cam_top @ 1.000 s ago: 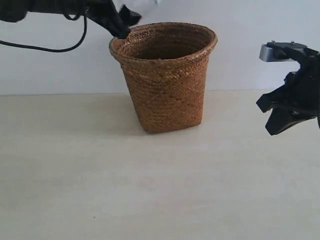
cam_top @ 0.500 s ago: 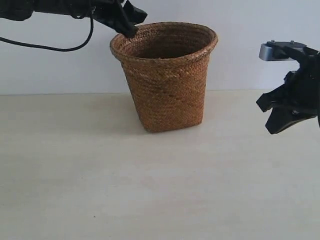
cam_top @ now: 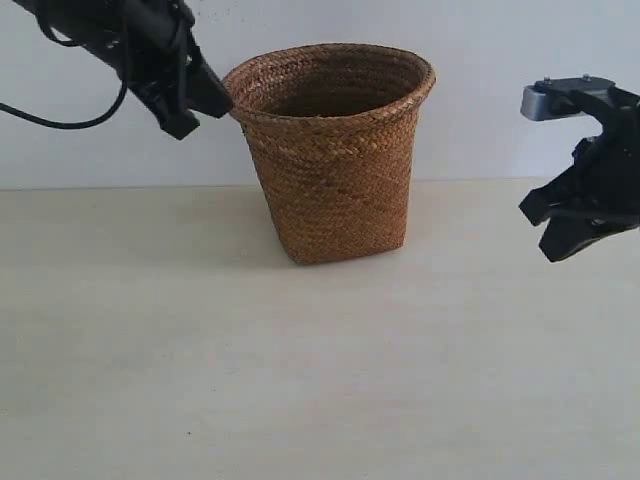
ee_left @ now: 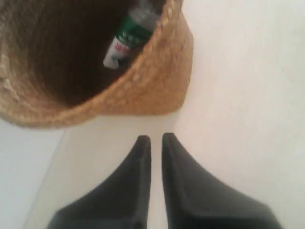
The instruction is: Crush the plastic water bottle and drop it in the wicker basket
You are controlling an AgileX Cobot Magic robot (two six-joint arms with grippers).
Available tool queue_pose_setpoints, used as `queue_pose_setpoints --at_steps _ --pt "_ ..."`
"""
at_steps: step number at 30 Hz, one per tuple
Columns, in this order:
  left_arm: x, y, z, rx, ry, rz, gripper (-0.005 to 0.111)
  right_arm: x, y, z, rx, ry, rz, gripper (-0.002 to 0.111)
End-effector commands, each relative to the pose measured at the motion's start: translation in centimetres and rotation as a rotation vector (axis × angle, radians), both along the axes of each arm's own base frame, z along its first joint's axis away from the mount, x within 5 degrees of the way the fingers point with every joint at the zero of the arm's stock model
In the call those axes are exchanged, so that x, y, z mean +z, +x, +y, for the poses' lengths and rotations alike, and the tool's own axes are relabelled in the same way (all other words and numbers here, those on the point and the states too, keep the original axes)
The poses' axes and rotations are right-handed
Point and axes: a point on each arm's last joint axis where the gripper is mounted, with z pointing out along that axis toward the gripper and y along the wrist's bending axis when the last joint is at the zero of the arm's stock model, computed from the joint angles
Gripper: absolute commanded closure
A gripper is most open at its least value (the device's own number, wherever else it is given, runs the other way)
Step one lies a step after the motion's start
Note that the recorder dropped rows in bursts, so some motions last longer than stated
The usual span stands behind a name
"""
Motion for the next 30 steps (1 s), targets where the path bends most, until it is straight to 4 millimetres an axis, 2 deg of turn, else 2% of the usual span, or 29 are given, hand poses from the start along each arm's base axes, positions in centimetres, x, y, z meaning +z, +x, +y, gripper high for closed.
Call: queue_pose_setpoints --at_steps 1,5,9,13,15,23,26,30 --pt "1.1 -2.0 2.0 0.142 0.099 0.124 0.102 1.2 -0.6 -1.7 -0.030 -0.169 0.058 0.108" --pt "1.5 -3.2 3.6 0.302 0.175 0.218 0.102 2.3 -1.8 -2.9 -0.085 -0.262 0.091 0.108" --pt "2.2 -3.7 5.3 0.473 0.143 0.220 0.102 4.8 -3.3 -4.6 -0.179 -0.222 0.030 0.108" --pt "2.1 -6.1 7.0 0.551 0.113 0.256 0.102 7.0 -6.1 -5.7 -0.259 -0.146 -0.099 0.108" --pt "1.9 -8.1 7.9 0.570 0.108 0.271 0.102 7.6 -7.8 -6.1 -0.289 -0.144 -0.208 0.108" --pt "2.5 -13.9 9.7 0.630 -0.143 0.013 0.102 9.3 -13.8 -5.9 -0.334 -0.111 -0.574 0.108" --pt "2.0 -16.0 10.2 0.624 -0.222 -0.056 0.102 9.3 -15.5 -5.8 -0.347 -0.092 -0.686 0.108" --pt "0.4 -19.5 10.9 0.612 -0.362 -0.168 0.102 8.6 -18.7 -5.4 -0.390 0.000 -0.907 0.108"
